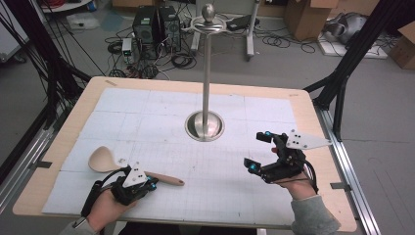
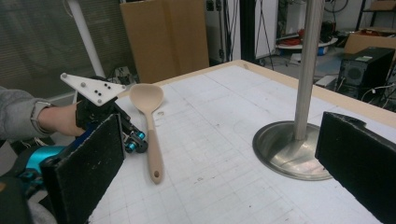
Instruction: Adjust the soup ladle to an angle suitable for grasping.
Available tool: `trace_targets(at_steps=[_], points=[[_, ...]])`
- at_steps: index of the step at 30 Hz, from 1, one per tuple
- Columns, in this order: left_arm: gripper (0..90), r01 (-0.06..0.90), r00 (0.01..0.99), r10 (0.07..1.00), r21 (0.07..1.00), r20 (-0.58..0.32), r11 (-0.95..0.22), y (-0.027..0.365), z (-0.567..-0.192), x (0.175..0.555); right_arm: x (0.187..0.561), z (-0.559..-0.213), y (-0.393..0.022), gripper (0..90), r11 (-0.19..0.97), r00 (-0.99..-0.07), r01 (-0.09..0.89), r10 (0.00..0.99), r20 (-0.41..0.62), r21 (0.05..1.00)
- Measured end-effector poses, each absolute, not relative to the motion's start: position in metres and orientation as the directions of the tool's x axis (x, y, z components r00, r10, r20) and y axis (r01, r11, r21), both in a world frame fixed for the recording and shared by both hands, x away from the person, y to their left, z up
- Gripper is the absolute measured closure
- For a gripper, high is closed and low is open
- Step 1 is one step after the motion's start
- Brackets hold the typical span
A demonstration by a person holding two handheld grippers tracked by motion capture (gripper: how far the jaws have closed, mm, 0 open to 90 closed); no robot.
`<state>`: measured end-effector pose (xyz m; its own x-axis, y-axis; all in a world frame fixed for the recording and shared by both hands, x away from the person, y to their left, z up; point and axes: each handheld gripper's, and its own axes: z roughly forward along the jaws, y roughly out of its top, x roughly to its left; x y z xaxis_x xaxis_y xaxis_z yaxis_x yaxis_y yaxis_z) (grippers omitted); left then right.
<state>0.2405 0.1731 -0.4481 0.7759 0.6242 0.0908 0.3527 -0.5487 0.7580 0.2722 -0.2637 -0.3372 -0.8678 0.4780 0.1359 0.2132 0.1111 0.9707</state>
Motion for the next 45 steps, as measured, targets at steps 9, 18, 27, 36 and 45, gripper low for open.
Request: trace_targets(at_steps=[9, 18, 27, 36, 45], points=[[90.0, 0.319, 0.754, 0.644, 0.783, 0.132, -0.534, 0.169, -0.449, 0.243, 0.274, -0.337, -0.261, 0.3, 0.112, -0.871, 0.213, 0.472, 0.137, 0.971], [90.0, 0.335, 0.749, 0.652, 0.779, 0.121, -0.529, 0.168, -0.452, 0.243, 0.275, -0.337, -0.261, 0.4, 0.108, -0.87, 0.212, 0.473, 0.138, 0.971], [90.0, 0.358, 0.739, 0.666, 0.779, 0.1, -0.515, 0.171, -0.447, 0.243, 0.276, -0.337, -0.262, 0.3, 0.106, -0.872, 0.214, 0.469, 0.141, 0.971], [89.9, 0.437, 0.61, 0.79, 0.805, 0.061, -0.4, 0.213, -0.426, 0.261, 0.275, -0.337, -0.266, 0.4, 0.101, -0.868, 0.216, 0.475, 0.143, 0.971], [89.9, 0.555, 0.489, 0.87, 0.744, 0.07, -0.372, 0.244, -0.432, 0.29, 0.275, -0.338, -0.263, 0.4, 0.112, -0.872, 0.215, 0.47, 0.139, 0.97]])
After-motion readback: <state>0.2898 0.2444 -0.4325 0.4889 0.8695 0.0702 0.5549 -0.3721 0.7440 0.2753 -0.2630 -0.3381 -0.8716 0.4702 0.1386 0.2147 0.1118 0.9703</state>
